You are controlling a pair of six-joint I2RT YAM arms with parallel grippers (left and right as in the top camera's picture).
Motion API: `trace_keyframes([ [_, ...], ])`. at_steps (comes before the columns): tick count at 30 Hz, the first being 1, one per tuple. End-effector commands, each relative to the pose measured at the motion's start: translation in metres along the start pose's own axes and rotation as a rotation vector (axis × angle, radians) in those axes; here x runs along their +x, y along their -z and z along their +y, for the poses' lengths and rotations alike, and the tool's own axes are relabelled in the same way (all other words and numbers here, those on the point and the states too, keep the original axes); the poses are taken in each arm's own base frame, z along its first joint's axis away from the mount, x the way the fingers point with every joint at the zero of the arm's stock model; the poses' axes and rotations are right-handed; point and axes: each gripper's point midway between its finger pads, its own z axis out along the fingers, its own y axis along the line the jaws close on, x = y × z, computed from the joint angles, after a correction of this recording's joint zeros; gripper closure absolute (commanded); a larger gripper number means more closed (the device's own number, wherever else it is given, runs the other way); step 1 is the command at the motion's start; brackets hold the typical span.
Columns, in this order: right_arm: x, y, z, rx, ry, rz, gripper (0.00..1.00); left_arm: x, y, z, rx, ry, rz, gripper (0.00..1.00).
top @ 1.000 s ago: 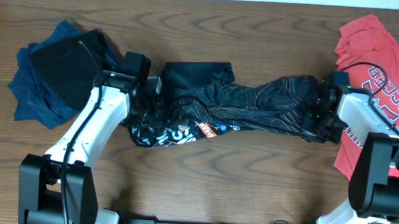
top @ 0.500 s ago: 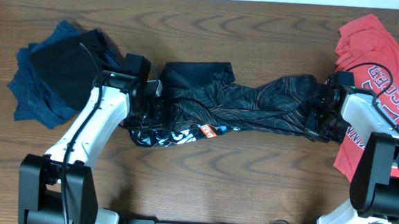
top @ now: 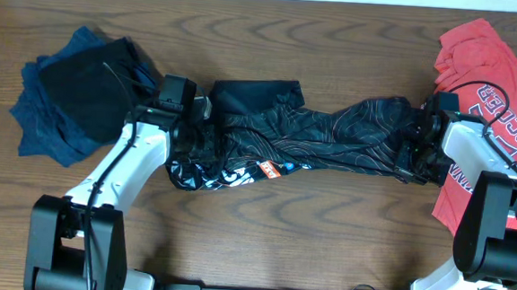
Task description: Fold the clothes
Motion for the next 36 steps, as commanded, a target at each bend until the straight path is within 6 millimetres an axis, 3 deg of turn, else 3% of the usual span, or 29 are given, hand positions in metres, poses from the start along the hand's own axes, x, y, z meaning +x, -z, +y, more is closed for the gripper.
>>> trace_keyframes([
  [1,-0.009,0.010,-0.002,-0.003,-0.013,-0.038,0.99,0.002,-0.008,0.000,0.009,0.031,0.004,0.52],
  [3,-0.008,0.010,-0.002,-0.007,-0.013,-0.037,0.99,-0.001,-0.012,0.001,0.011,0.029,-0.002,0.55],
  [4,-0.008,0.010,-0.001,-0.010,-0.013,-0.036,0.99,-0.003,-0.014,0.001,0.012,0.027,-0.006,0.62],
  [5,-0.008,0.010,0.000,-0.013,-0.013,-0.035,0.99,-0.005,-0.017,0.001,0.013,0.027,-0.008,0.76],
  [7,-0.008,0.010,0.000,-0.013,-0.013,-0.035,0.99,-0.007,-0.021,0.001,0.018,0.037,-0.012,0.81],
  [9,-0.008,0.010,0.000,-0.013,-0.013,-0.035,0.99,-0.007,-0.023,0.002,0.017,0.044,-0.008,0.80],
  [12,-0.008,0.010,0.000,-0.013,-0.013,-0.035,0.99,-0.005,-0.025,0.003,0.014,0.048,0.002,0.65],
  [19,-0.008,0.010,0.000,-0.013,-0.012,-0.035,0.99,0.003,-0.025,0.005,0.003,0.099,0.033,0.65],
  [20,-0.008,0.010,0.000,-0.014,-0.013,-0.036,0.99,0.000,-0.025,0.004,0.008,0.095,0.023,0.71],
  [22,-0.008,0.010,0.000,-0.014,-0.013,-0.036,0.99,-0.006,-0.025,-0.003,0.047,0.084,0.001,0.94],
  [24,-0.008,0.010,0.000,-0.014,-0.013,-0.035,0.99,-0.011,-0.022,-0.019,0.132,0.039,-0.012,0.94],
  [26,-0.008,0.010,0.001,-0.021,-0.011,-0.036,0.99,-0.018,-0.014,-0.038,0.230,-0.029,-0.038,0.94],
  [31,-0.014,0.022,0.007,-0.054,0.009,-0.063,0.99,-0.042,0.030,-0.054,0.270,-0.089,-0.175,0.94],
  [36,-0.033,0.080,0.024,-0.170,0.048,-0.189,0.99,-0.064,0.103,-0.059,0.299,-0.117,-0.386,0.94],
])
